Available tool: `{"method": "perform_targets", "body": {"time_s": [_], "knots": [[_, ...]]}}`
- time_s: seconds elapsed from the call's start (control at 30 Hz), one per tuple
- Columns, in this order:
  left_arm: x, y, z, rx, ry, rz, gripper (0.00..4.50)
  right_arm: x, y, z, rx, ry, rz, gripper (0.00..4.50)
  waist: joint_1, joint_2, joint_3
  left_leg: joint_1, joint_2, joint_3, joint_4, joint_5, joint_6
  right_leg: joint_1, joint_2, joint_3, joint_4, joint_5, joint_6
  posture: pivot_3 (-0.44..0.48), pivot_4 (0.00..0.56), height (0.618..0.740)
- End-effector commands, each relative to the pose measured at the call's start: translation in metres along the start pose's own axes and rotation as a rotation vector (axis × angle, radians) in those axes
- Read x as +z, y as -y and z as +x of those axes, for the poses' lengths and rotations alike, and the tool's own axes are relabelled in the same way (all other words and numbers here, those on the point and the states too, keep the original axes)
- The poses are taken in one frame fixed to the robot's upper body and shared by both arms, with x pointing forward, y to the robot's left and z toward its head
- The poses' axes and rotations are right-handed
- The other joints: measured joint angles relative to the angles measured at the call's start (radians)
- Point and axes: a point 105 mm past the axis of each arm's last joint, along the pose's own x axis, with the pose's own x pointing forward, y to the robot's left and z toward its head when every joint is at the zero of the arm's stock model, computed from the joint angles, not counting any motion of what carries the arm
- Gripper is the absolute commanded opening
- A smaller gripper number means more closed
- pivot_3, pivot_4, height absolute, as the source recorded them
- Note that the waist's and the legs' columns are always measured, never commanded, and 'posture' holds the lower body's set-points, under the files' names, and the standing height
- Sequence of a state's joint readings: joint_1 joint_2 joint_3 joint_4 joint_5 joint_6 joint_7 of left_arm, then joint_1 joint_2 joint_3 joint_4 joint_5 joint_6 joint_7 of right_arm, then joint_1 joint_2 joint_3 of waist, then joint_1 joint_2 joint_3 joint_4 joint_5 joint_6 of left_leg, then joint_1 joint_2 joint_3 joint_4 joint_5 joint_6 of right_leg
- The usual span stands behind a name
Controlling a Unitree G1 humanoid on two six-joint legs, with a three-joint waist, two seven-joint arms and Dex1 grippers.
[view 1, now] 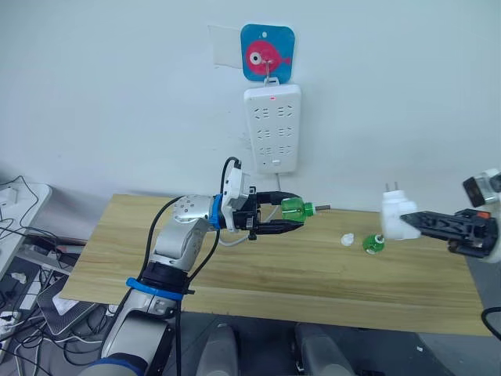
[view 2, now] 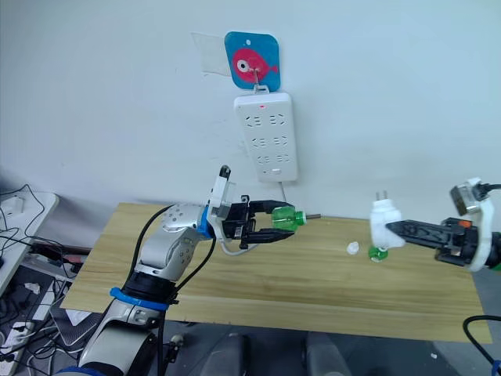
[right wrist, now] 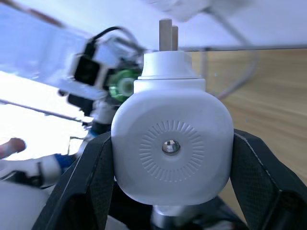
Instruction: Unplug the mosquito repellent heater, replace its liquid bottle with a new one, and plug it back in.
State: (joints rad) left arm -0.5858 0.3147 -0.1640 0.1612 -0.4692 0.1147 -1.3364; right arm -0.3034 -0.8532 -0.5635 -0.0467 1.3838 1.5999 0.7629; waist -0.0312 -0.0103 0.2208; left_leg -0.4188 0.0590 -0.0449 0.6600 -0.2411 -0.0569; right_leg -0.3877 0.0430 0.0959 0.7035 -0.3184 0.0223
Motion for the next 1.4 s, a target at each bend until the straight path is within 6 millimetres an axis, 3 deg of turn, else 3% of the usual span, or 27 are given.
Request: {"method": "perform_targets", "body": {"time_s": [0.03,0.23,0.43,1.0,1.4], "knots": [[0.010,0.002,0.005,-0.041,0.019,0.043,2.24,0.004,-0.020,0.018,0.049,0.060,-0.061,2.97,0.000,0.000,0.000,-0.001,0.000,0.000,0.000,0.000,0.000,0.000,0.000,0.000,0.000,0.000,0.000,0.013,0.186,0.740],[0.011,0.005,0.007,-0.054,0.024,0.037,2.24,0.011,-0.018,0.033,0.018,0.167,-0.019,2.97,0.000,0.000,0.000,-0.003,0.000,0.000,0.000,0.000,0.000,0.000,0.000,0.000,-0.004,0.001,0.002,0.019,0.186,0.740],[0.011,0.005,0.009,-0.043,0.033,0.038,2.24,0.006,-0.022,0.043,0.048,0.137,-0.028,2.97,0.001,0.000,0.000,-0.002,0.001,0.000,0.000,0.000,0.000,-0.001,0.000,-0.001,-0.004,0.001,0.003,0.031,0.189,0.740],[0.012,0.009,0.018,-0.058,0.054,0.034,2.24,0.000,-0.030,0.056,0.097,0.092,-0.046,2.97,0.002,0.000,0.000,-0.003,0.001,-0.001,0.000,0.000,0.000,-0.001,0.000,-0.001,-0.005,0.001,0.003,0.032,0.189,0.740],[0.016,0.006,0.018,-0.068,0.058,0.042,2.24,-0.006,-0.027,0.050,0.082,0.071,-0.027,2.97,0.003,0.000,0.000,-0.003,0.001,0.000,0.000,0.000,0.000,-0.001,0.000,-0.001,-0.005,0.002,0.002,0.032,0.189,0.740]]}}
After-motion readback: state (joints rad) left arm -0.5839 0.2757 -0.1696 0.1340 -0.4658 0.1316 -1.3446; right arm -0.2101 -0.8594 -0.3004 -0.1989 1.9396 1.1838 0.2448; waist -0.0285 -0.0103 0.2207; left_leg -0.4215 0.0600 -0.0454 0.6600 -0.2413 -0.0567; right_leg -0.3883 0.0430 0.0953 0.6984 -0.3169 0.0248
